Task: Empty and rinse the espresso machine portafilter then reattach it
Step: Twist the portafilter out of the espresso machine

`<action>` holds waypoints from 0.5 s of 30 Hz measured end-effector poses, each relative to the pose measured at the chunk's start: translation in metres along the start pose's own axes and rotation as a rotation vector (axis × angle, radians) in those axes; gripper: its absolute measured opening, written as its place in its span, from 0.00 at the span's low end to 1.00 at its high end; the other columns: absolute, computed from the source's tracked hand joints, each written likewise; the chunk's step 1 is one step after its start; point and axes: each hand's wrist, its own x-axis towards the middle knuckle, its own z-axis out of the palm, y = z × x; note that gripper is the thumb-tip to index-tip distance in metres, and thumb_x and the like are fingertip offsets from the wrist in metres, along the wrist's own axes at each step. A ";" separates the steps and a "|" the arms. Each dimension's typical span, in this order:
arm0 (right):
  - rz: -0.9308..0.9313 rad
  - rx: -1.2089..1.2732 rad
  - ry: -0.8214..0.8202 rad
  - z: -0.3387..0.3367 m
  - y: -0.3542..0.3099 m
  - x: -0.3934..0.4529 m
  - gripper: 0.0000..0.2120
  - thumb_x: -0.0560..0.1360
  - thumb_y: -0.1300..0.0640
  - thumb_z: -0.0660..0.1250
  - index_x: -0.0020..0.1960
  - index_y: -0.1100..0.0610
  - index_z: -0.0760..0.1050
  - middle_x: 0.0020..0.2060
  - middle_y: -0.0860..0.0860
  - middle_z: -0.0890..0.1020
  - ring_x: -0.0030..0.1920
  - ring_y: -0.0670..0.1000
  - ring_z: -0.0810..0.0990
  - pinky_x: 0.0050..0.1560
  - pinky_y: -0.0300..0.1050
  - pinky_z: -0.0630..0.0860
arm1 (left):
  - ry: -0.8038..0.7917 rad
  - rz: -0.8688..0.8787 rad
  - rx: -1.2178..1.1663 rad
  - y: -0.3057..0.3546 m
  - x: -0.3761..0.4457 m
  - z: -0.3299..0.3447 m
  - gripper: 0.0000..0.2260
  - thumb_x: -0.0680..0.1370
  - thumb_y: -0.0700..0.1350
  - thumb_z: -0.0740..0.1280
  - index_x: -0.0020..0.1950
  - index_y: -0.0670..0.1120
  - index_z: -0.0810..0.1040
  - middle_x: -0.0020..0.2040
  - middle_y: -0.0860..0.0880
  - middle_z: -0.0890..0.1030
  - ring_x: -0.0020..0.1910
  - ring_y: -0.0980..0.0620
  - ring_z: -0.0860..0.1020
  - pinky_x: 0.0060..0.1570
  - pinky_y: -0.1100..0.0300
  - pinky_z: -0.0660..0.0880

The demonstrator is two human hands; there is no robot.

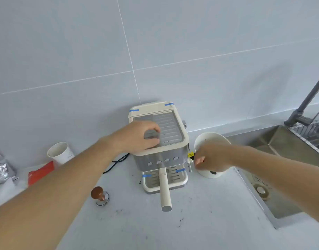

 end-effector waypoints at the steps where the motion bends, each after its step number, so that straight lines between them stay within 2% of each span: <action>1: -0.016 0.051 -0.021 0.010 0.000 0.001 0.09 0.75 0.46 0.60 0.39 0.39 0.77 0.47 0.40 0.83 0.52 0.48 0.81 0.54 0.47 0.78 | -0.010 0.015 -0.006 0.001 0.001 0.004 0.16 0.76 0.52 0.68 0.63 0.54 0.76 0.66 0.60 0.75 0.65 0.62 0.70 0.60 0.67 0.63; 3: -0.016 0.193 -0.022 0.029 -0.001 0.005 0.09 0.77 0.48 0.61 0.48 0.42 0.81 0.51 0.40 0.83 0.53 0.47 0.81 0.56 0.45 0.78 | -0.022 0.029 -0.003 0.000 0.004 0.010 0.19 0.76 0.54 0.68 0.66 0.55 0.74 0.71 0.59 0.70 0.67 0.63 0.67 0.61 0.68 0.60; 5: -0.012 0.324 -0.038 0.051 -0.007 0.009 0.12 0.78 0.51 0.62 0.55 0.48 0.82 0.53 0.42 0.83 0.54 0.47 0.81 0.57 0.44 0.78 | -0.041 0.041 0.010 -0.001 0.006 0.019 0.22 0.76 0.57 0.67 0.70 0.57 0.71 0.76 0.58 0.64 0.73 0.60 0.63 0.67 0.65 0.58; 7: 0.004 0.428 -0.054 0.067 -0.011 0.018 0.13 0.79 0.57 0.60 0.57 0.56 0.81 0.54 0.50 0.84 0.52 0.49 0.81 0.54 0.44 0.78 | -0.051 0.082 0.090 -0.004 0.011 0.026 0.24 0.77 0.59 0.65 0.72 0.58 0.68 0.78 0.56 0.60 0.76 0.56 0.58 0.71 0.62 0.54; 9: 0.042 0.603 -0.048 0.083 -0.018 0.024 0.14 0.80 0.58 0.59 0.58 0.61 0.80 0.53 0.55 0.85 0.48 0.50 0.82 0.52 0.45 0.79 | -0.040 0.146 0.169 -0.005 0.016 0.031 0.24 0.78 0.59 0.63 0.73 0.57 0.66 0.79 0.53 0.59 0.77 0.55 0.56 0.73 0.59 0.50; 12: 0.127 0.905 -0.063 0.100 -0.031 0.029 0.14 0.79 0.57 0.60 0.58 0.62 0.79 0.48 0.52 0.83 0.43 0.49 0.80 0.49 0.43 0.79 | -0.037 0.208 0.201 -0.009 0.023 0.039 0.25 0.78 0.60 0.61 0.74 0.56 0.65 0.79 0.52 0.60 0.77 0.55 0.55 0.76 0.52 0.49; 15: 0.129 1.021 -0.075 0.117 -0.044 0.037 0.12 0.79 0.55 0.61 0.58 0.57 0.79 0.47 0.52 0.81 0.43 0.50 0.79 0.49 0.44 0.79 | -0.024 0.195 0.146 -0.015 0.026 0.045 0.26 0.77 0.62 0.61 0.74 0.58 0.64 0.79 0.54 0.60 0.77 0.58 0.55 0.76 0.51 0.48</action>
